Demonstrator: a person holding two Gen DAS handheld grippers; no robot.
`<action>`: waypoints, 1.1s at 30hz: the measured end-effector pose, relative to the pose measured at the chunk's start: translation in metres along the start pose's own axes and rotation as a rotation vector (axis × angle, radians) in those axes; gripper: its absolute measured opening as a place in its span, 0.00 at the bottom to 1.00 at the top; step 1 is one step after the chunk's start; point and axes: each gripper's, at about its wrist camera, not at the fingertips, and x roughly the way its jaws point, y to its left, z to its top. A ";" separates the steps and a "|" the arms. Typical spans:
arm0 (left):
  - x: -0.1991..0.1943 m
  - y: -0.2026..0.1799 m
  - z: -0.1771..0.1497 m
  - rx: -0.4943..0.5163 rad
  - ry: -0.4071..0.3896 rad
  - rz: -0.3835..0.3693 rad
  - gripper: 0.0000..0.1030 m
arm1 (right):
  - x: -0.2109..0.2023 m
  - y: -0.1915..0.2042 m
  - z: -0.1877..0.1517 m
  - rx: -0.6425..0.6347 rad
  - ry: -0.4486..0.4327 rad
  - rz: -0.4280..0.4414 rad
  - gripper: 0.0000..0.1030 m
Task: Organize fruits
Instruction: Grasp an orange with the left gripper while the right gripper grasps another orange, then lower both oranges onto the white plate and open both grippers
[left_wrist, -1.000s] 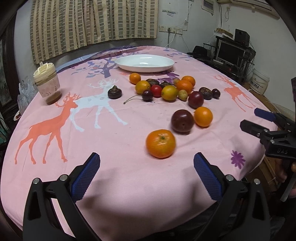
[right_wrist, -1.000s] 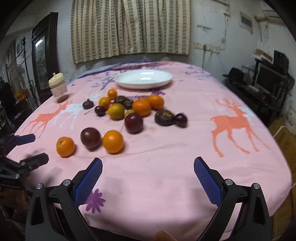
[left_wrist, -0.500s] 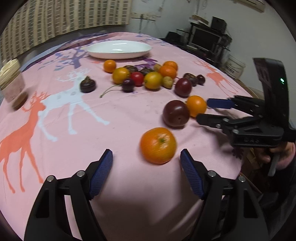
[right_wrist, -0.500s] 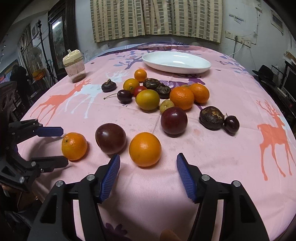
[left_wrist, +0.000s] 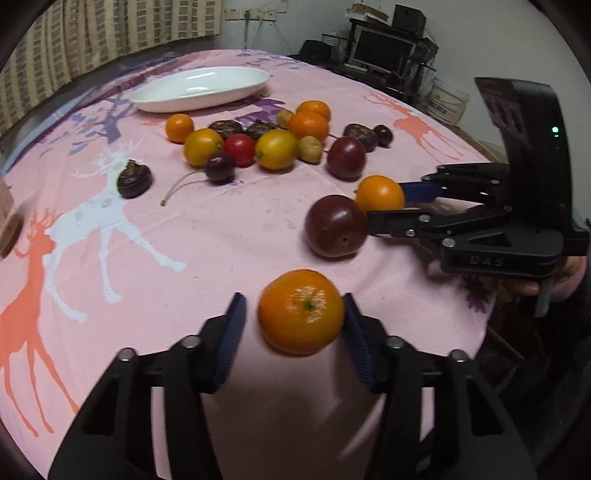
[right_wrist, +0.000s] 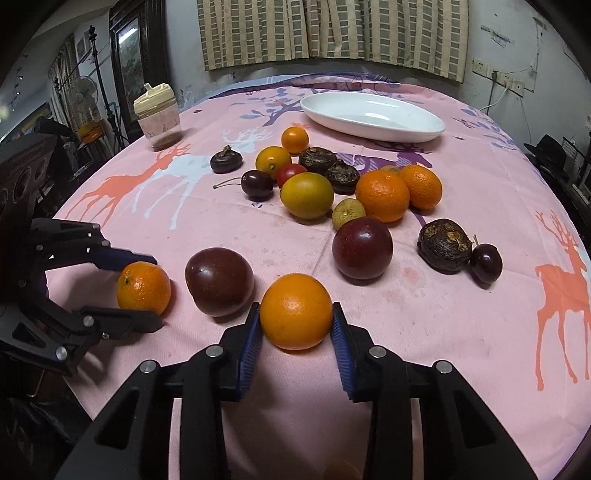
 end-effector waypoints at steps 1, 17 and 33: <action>0.000 0.001 0.000 -0.004 0.007 -0.010 0.42 | -0.001 -0.001 0.000 -0.001 0.001 0.007 0.36; 0.021 0.094 0.185 -0.147 -0.098 0.038 0.42 | 0.036 -0.081 0.158 0.139 -0.153 0.008 0.36; 0.141 0.167 0.272 -0.223 0.068 0.213 0.42 | 0.172 -0.137 0.235 0.240 0.082 -0.126 0.37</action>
